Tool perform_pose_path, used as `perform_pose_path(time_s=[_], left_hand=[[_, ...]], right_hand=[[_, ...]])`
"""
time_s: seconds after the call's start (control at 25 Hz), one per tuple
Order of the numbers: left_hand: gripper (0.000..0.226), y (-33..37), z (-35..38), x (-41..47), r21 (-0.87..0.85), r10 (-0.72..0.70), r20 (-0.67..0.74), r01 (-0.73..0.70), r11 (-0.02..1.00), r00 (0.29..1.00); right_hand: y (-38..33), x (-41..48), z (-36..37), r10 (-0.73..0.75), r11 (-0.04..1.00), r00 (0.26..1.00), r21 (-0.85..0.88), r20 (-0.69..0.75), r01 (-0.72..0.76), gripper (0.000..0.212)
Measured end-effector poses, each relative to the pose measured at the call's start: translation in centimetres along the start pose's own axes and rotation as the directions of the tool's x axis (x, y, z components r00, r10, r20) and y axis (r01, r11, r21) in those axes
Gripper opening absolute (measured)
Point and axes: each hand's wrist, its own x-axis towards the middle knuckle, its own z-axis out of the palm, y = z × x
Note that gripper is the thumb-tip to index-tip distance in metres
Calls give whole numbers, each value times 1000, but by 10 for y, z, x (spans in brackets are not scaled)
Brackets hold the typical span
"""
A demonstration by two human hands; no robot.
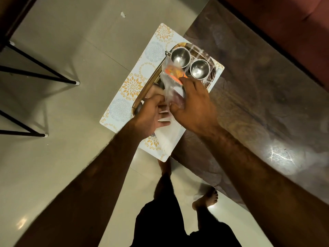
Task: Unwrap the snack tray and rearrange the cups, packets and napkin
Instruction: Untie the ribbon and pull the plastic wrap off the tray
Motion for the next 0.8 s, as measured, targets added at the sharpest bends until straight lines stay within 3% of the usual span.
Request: perform_pose_path(time_s=[0.12,0.24,0.32,0.6,0.68,0.8], left_hand=[[49,-8,2,-6,-176,29,95,-12,984,995],[51,-9,4,-16,-141,21,49,-14,990,999],[46,-7,7,-23,-128,23,22,-20,992,999],[19,6,16,-39,-317,114,113,-73,946,987],[16,6,18,-42,-324,183,101,-142,935,978],[17,11,22,-49,-322,248,50,-220,921,967]], right_hand=[[4,-7,-5,30,993,996,113,86,-39,90],[7,-13,-14,49,974,990,211,134,-77,103],[6,-18,-19,29,962,990,265,140,-66,101],[-7,-40,-19,16,981,977,186,211,-56,116],[-10,-45,-26,10,992,985,121,175,-31,112],[-13,-52,-36,-20,997,1000,78,22,18,86]])
